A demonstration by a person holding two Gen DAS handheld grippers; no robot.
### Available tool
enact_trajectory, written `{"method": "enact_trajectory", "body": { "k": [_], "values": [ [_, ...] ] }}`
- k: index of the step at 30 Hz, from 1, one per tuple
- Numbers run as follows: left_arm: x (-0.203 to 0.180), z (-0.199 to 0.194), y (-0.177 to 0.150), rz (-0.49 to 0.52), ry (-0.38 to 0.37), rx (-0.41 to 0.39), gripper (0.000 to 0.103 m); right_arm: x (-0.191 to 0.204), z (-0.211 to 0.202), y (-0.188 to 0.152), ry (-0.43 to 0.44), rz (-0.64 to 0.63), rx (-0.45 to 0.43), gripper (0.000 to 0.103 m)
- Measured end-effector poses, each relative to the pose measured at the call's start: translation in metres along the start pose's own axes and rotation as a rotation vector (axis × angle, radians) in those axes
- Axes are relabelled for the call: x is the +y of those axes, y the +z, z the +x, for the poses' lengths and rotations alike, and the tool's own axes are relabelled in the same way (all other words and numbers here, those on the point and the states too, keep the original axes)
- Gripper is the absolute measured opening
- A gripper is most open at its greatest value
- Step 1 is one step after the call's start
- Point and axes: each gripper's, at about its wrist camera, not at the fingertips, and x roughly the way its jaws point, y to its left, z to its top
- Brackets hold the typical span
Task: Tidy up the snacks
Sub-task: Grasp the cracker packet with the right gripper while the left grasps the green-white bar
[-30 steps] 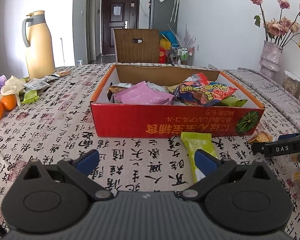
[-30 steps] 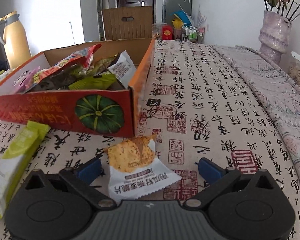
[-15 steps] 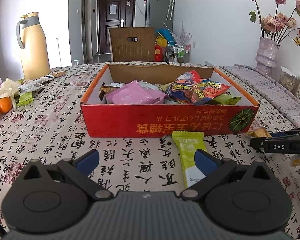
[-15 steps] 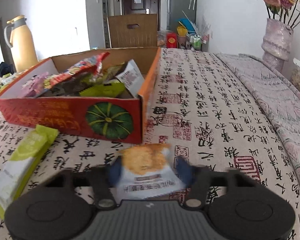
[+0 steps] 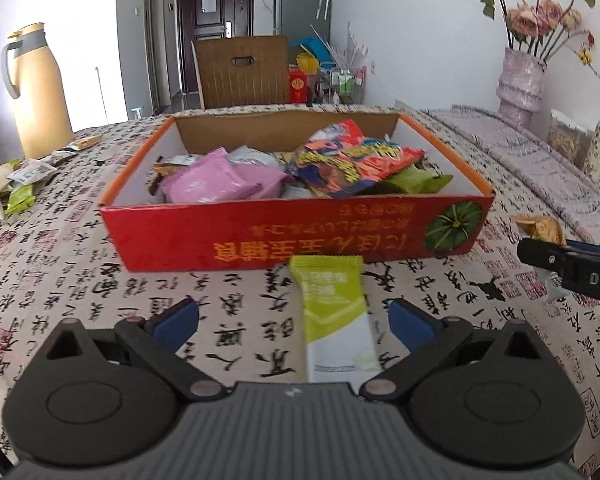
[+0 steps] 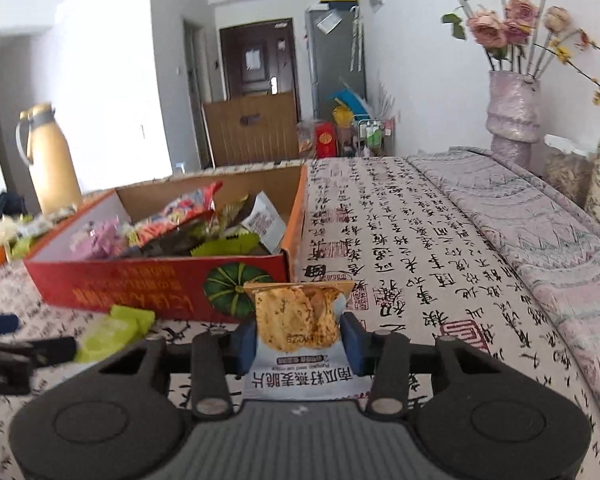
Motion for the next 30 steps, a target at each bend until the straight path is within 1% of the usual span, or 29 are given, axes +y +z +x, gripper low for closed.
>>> {"method": "enact_trajectory", "body": {
  "k": [6,11,14,16,17,19,21,22,30],
  "values": [
    [-0.017,0.013,-0.002,0.016,0.015,0.040,0.103,-0.004,-0.005,-0.009,0.019,0.042,0.002,0.043],
    [-0.025,0.017,-0.006,0.030,0.025,0.059,0.094,-0.002,-0.004,-0.021,0.019,0.044,0.020,0.043],
    [-0.027,0.018,-0.007,0.032,0.021,0.070,0.083,-0.002,-0.003,-0.028,0.023,0.050,0.038,0.043],
    [-0.027,0.020,-0.008,0.034,0.016,0.081,0.072,-0.001,-0.003,-0.031,0.025,0.053,0.045,0.043],
    [-0.027,0.021,-0.008,0.033,0.014,0.088,0.070,-0.001,-0.003,-0.032,0.026,0.056,0.047,0.043],
    [-0.027,0.023,-0.009,0.026,0.003,0.105,0.056,0.000,-0.004,-0.034,0.029,0.059,0.049,0.043],
    [-0.026,0.023,-0.010,0.019,-0.005,0.111,0.049,0.001,-0.004,-0.036,0.030,0.059,0.052,0.043],
    [-0.026,0.022,-0.011,0.019,-0.005,0.109,0.042,0.002,-0.005,-0.037,0.030,0.058,0.053,0.043],
    [-0.024,0.014,-0.014,0.016,-0.023,0.097,0.039,0.009,-0.011,-0.042,0.035,0.053,0.060,0.043]
  ]
}}
